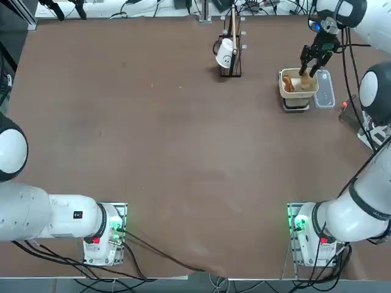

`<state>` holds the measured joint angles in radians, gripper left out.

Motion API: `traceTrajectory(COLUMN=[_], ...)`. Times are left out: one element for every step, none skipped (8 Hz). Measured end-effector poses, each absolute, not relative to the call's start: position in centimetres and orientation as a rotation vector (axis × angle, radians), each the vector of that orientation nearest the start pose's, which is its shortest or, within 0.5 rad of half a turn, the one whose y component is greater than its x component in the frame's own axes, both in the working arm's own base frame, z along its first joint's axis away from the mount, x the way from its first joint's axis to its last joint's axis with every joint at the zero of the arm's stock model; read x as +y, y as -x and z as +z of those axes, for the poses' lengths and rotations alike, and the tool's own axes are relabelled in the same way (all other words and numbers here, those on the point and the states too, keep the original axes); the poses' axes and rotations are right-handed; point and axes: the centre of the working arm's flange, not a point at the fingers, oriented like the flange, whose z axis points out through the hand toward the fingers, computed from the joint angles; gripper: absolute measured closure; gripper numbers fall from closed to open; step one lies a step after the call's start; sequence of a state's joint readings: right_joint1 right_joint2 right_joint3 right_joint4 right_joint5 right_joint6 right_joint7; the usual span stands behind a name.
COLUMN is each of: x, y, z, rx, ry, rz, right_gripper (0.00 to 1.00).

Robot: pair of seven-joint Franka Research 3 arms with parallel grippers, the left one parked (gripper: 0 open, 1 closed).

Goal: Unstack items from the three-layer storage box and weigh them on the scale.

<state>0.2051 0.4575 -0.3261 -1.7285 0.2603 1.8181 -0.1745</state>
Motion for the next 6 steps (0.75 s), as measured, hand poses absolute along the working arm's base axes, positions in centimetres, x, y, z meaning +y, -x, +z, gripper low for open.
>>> traceTrajectory(x=[-4.5,-5.8,-7.8,-10.6,-13.9,-16.6], y=[-61.9,-61.7,-61.3,-60.7,-59.9,-59.1], z=[30.9,31.3,31.8,32.2,32.1,31.9], rx=[0.085,0.067,-0.025,-0.166,-0.313,-0.445], ry=[2.96,2.968,2.986,2.999,2.999,2.989], rz=[0.482,0.488,0.5,0.527,0.552,0.585], right_gripper=[0.05,0.01,0.14,0.36,0.58,0.78])
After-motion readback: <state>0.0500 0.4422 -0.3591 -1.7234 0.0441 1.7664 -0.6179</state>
